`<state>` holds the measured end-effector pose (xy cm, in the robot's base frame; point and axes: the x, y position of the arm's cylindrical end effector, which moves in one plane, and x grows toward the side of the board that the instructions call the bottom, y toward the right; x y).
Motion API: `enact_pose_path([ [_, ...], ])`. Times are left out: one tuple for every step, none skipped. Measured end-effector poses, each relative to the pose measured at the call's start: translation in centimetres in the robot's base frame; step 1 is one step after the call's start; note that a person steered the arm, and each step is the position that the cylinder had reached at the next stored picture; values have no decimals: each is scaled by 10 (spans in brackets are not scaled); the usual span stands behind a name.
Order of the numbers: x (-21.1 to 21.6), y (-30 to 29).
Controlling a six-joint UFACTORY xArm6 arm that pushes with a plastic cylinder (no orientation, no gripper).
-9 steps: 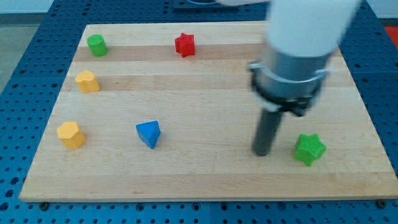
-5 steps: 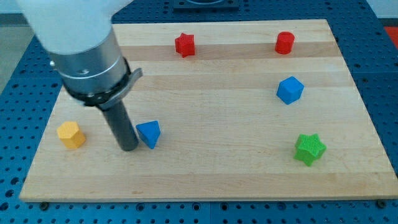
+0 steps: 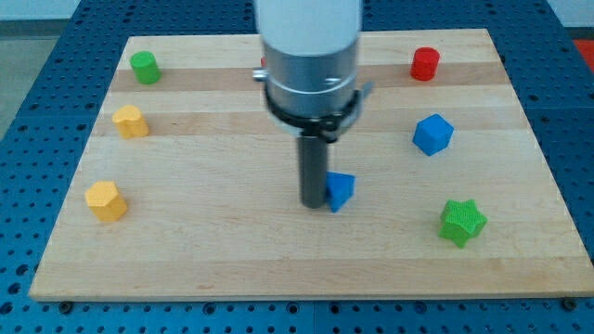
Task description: Slide the blue triangle closer to the green star
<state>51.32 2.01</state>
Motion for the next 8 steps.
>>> enact_pose_path([
  [0,41],
  [-2,73],
  [-18,89],
  [-27,76],
  [-43,74],
  [-47,83],
  [-47,100],
  [-47,112],
])
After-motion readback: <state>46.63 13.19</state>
